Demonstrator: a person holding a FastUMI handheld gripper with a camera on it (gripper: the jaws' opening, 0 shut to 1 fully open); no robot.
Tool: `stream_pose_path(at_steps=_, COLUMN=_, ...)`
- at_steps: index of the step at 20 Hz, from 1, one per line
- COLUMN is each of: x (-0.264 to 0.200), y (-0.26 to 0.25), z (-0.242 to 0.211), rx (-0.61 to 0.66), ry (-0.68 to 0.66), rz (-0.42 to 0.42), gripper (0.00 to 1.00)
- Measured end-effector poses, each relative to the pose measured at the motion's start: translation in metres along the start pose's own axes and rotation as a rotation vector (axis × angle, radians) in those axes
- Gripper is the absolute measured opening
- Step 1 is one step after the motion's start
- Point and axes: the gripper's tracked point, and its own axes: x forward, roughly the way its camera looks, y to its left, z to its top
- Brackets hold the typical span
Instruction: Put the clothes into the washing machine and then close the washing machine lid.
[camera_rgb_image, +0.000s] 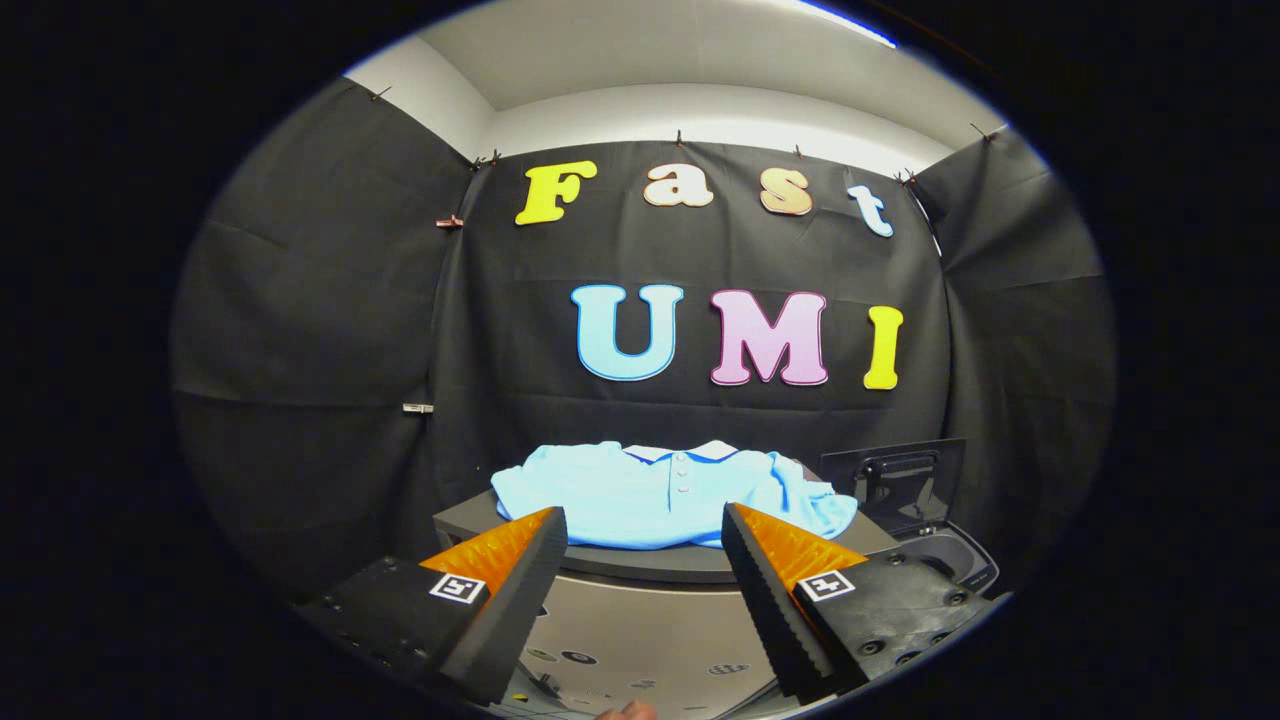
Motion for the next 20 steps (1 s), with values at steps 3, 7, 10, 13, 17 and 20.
stream_pose_path(at_steps=3, x=0.000, y=0.001, z=0.001, rx=0.005, ry=-0.002, rz=-0.004, gripper=0.97)
stream_pose_path(at_steps=7, x=0.001, y=0.001, z=0.001, rx=-0.004, ry=-0.007, rz=-0.014, gripper=0.97)
stream_pose_path(at_steps=10, x=0.002, y=-0.001, z=-0.001, rx=-0.005, ry=0.004, rz=-0.030, gripper=0.97)
stream_pose_path(at_steps=13, x=0.004, y=-0.001, z=0.001, rx=0.006, ry=0.005, rz=-0.044, gripper=0.97)
stream_pose_path(at_steps=17, x=0.044, y=-0.011, z=0.018, rx=0.045, ry=0.010, rz=-0.078, gripper=0.97)
stream_pose_path(at_steps=20, x=0.081, y=-0.021, z=0.028, rx=0.078, ry=0.037, rz=-0.121, gripper=0.97)
